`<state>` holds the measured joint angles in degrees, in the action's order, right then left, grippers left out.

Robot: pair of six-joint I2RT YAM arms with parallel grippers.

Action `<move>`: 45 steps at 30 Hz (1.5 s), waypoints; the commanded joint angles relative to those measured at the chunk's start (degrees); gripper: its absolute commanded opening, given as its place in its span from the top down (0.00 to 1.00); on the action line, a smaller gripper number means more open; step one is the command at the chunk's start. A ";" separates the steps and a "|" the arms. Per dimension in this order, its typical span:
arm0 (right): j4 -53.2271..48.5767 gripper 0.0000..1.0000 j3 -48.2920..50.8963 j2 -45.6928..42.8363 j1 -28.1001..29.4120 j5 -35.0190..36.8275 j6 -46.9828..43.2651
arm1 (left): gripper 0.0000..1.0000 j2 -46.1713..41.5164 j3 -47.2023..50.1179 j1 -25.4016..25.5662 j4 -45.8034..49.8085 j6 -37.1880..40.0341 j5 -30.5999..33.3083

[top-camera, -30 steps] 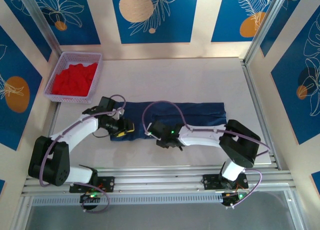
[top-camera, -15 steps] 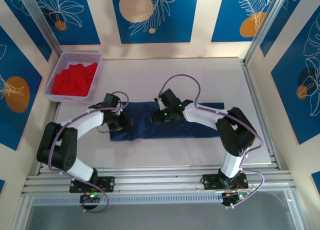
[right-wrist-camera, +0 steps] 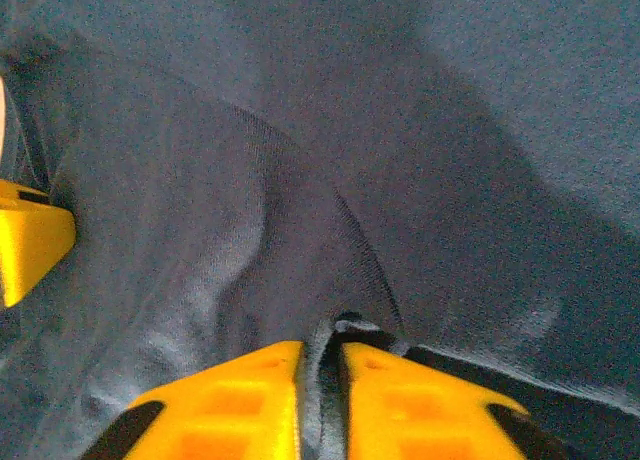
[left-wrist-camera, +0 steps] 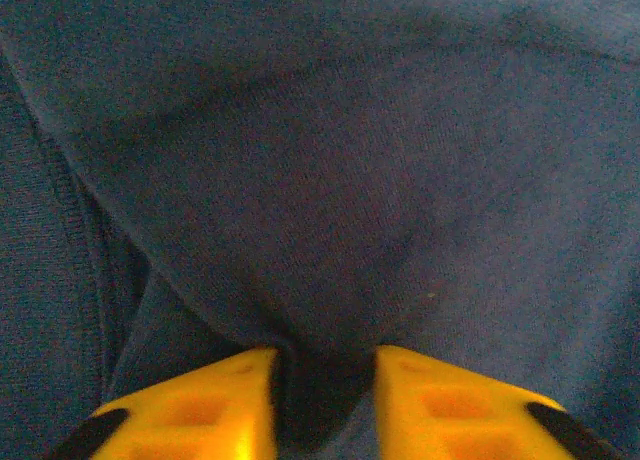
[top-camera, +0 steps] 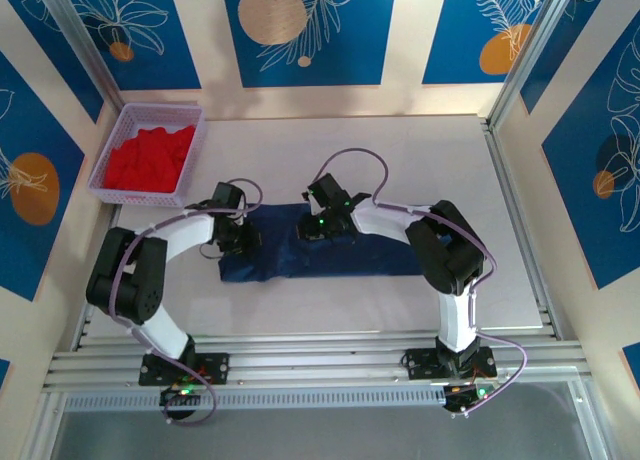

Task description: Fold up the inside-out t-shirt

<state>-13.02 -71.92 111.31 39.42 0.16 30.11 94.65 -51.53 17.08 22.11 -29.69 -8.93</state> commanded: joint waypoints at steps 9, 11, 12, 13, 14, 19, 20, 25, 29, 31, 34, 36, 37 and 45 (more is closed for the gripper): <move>-1.81 1.00 -0.77 -1.44 -1.97 0.63 -1.54 | 0.99 -0.62 -2.27 -0.91 0.85 1.82 1.31; -2.09 1.00 -0.69 -1.96 -2.48 0.81 -2.06 | 1.00 -0.95 -2.26 -1.08 1.07 1.92 1.54; -2.10 1.00 -0.60 -2.22 -2.67 0.70 -2.33 | 1.00 -1.23 -2.27 -1.16 1.17 1.92 1.55; -2.18 1.00 -0.58 -2.52 -2.81 0.71 -2.55 | 1.00 -1.47 -2.26 -1.17 1.19 2.00 1.70; -2.27 1.00 -0.54 -2.64 -2.94 0.56 -2.79 | 1.00 -1.67 -2.35 -1.25 1.18 2.01 1.80; -3.24 1.00 -1.03 -2.48 -3.30 0.63 -3.37 | 1.00 -1.70 -2.61 -1.35 0.95 1.92 1.64; -3.27 1.00 -0.95 -2.42 -3.30 0.63 -3.39 | 1.00 -1.72 -2.61 -1.32 0.77 1.83 1.55; -4.72 1.00 -2.00 -1.43 -3.38 1.29 -3.73 | 1.00 -1.03 -2.10 -1.35 -1.02 1.72 1.49; -9.28 0.93 -4.87 0.05 -3.38 2.85 -4.80 | 0.90 -0.09 -1.74 -1.35 -1.19 2.40 3.36; -11.30 0.85 -5.50 -0.78 -3.30 3.25 -5.78 | 0.78 -0.84 -1.43 -1.34 -0.56 2.53 3.65; -12.87 0.78 -4.63 -3.91 -2.95 3.85 -7.02 | 0.65 -4.12 -0.59 -1.25 0.52 2.30 3.82; -12.21 0.75 -2.92 -6.36 -2.39 1.65 -7.44 | 0.60 -7.49 0.25 -1.25 1.11 2.01 3.90; -11.21 0.74 -1.88 -7.49 -1.97 -0.29 -7.16 | 0.57 -9.27 0.66 -1.25 1.70 1.80 4.11; -0.09 0.79 3.43 -5.82 0.84 -14.54 1.55 | 0.53 -18.89 8.91 0.84 -3.34 -5.62 -10.96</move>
<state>-16.91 -70.06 103.68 40.18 -7.66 27.46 76.03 -46.65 17.02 20.86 -30.79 -11.05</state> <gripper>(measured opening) 0.219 0.473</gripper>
